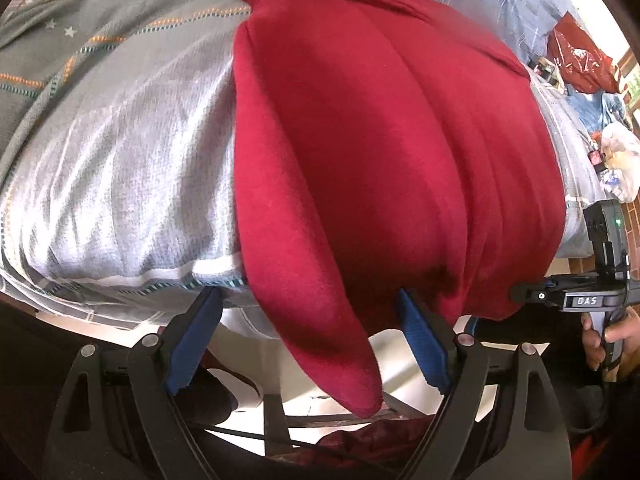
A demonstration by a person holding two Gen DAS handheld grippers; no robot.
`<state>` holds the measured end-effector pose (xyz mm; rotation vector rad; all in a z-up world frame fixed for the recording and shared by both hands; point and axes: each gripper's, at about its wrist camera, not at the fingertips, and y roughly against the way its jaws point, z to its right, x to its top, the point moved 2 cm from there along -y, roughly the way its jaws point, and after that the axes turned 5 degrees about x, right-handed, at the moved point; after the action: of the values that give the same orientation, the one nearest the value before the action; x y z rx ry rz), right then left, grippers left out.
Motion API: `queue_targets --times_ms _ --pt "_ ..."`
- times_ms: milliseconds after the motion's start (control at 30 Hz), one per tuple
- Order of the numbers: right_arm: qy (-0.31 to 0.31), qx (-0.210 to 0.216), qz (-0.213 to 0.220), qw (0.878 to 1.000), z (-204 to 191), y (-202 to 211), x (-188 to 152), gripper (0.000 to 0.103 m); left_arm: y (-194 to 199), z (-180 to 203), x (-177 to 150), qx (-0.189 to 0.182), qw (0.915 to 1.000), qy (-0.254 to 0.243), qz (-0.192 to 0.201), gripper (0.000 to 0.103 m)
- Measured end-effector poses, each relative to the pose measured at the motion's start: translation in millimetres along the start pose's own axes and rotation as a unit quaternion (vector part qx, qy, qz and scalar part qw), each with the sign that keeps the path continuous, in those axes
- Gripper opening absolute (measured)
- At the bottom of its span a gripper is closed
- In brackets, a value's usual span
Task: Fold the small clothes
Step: 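Grasp the red sweater's hem end with both tools, then lift the held hem end and fold it over toward the collar with both tools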
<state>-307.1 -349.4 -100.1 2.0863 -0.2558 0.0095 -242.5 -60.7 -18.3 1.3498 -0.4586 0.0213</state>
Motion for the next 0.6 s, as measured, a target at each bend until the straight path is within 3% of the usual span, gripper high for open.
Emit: queue_targets --times_ms 33,67,167,200,400,600 --pt "0.008 0.006 0.001 1.0 -3.7 -0.1 -0.8 0.014 -0.8 -3.6 0.0 -0.009 0.9999 0.011 -0.002 0.087" --pt "0.016 0.011 0.006 1.0 -7.1 2.3 -0.9 0.013 0.4 -6.6 0.1 -0.018 0.9996 0.022 -0.002 0.083" --pt "0.038 0.023 0.028 0.999 -19.5 15.6 -2.9 0.011 -0.8 -24.6 0.2 -0.068 0.995 0.069 -0.022 0.04" --pt "0.045 0.03 0.035 0.998 -24.4 21.8 -7.2 0.011 -1.7 -28.7 -0.6 -0.086 0.9927 0.078 -0.034 0.017" --pt "0.052 0.082 0.071 0.993 -31.4 67.7 -25.9 0.01 30.7 -29.1 0.0 -0.075 0.9957 0.053 -0.007 0.009" --pt "0.078 0.145 0.169 0.972 -47.3 142.0 -17.8 0.01 89.4 -33.8 25.8 -0.104 0.9904 0.055 0.072 0.008"
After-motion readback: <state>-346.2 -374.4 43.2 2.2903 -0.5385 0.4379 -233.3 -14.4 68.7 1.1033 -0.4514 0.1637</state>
